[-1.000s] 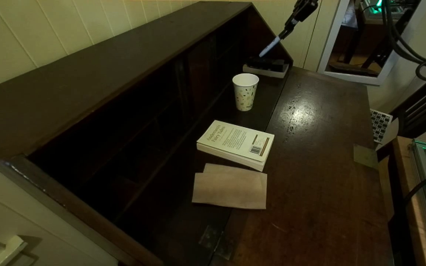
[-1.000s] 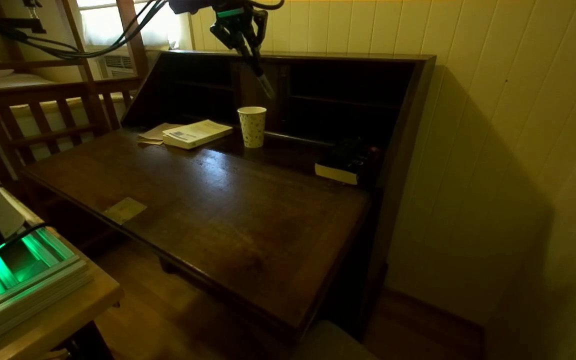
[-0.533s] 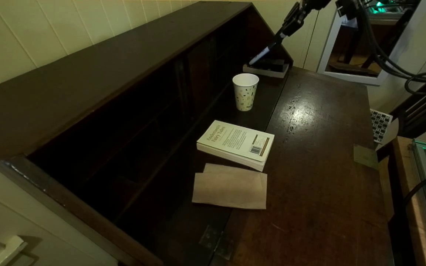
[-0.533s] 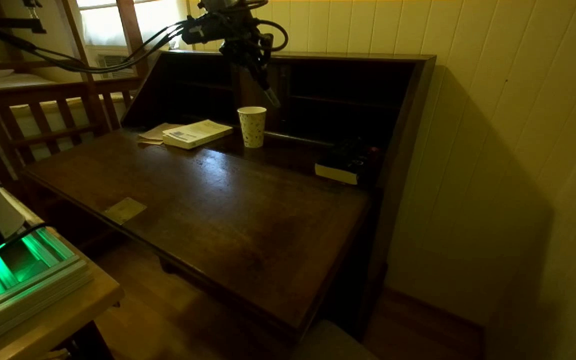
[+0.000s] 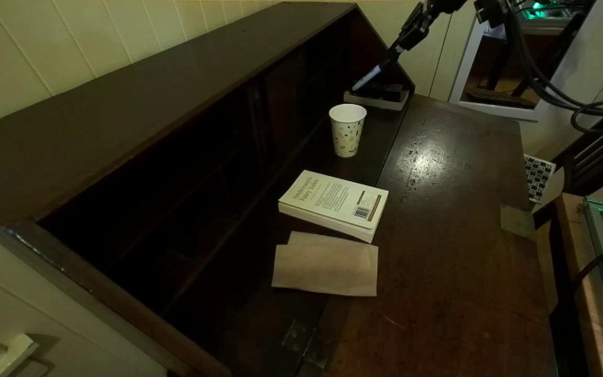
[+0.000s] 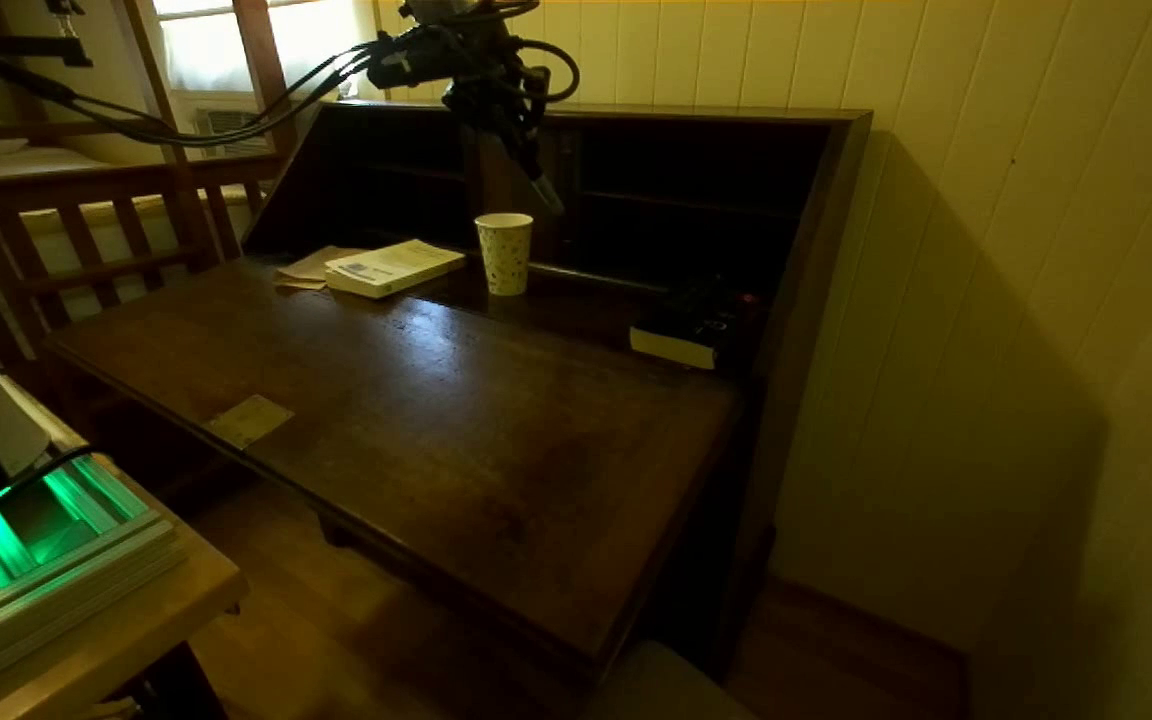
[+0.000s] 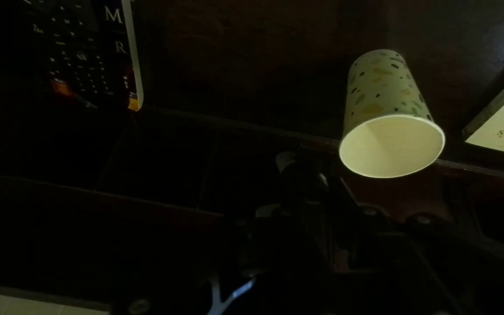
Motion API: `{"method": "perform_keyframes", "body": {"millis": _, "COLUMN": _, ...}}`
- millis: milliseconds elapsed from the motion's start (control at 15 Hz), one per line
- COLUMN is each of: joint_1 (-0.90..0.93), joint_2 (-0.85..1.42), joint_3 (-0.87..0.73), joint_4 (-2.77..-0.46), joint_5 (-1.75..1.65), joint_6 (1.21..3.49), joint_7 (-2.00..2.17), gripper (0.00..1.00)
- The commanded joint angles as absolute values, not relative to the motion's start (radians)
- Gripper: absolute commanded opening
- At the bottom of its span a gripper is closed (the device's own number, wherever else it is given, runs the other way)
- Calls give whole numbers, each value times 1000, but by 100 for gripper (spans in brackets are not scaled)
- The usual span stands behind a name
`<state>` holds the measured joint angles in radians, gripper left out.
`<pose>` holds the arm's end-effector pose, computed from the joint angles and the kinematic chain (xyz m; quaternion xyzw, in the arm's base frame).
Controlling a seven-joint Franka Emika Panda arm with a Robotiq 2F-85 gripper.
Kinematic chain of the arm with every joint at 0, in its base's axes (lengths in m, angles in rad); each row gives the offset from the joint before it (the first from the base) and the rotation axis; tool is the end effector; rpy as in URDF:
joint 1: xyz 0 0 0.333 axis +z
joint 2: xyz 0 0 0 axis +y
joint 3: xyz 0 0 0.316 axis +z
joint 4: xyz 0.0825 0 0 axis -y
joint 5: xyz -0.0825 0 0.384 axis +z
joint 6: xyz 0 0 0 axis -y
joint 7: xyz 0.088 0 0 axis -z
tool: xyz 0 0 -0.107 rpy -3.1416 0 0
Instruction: Remove the marker from the cup
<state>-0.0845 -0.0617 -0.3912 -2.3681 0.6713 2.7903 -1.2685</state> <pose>0.4525 -0.2664 0.3927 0.9506 0.0989 0.2908 0.0441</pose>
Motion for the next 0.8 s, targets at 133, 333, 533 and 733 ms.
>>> {"method": "perform_keyframes", "body": {"millis": 133, "joint_1": -85, "joint_2": -17, "joint_3": -393, "joint_4": -2344, "joint_5": 682, "joint_6": 2791, "joint_7": -1261, "gripper": 6}}
{"method": "perform_keyframes", "body": {"millis": 333, "joint_1": -83, "joint_2": 20, "joint_3": -393, "joint_4": -2327, "joint_5": 705, "joint_6": 2796, "joint_7": -1280, "gripper": 6}}
{"method": "perform_keyframes", "body": {"millis": 533, "joint_1": -87, "joint_2": 66, "joint_3": -392, "joint_4": -2292, "joint_5": 737, "joint_6": 2803, "joint_7": -1303, "gripper": 6}}
{"method": "perform_keyframes", "body": {"millis": 733, "joint_1": -96, "joint_2": 103, "joint_3": -384, "joint_4": -2246, "joint_5": 818, "joint_6": 2797, "joint_7": -1369, "gripper": 6}}
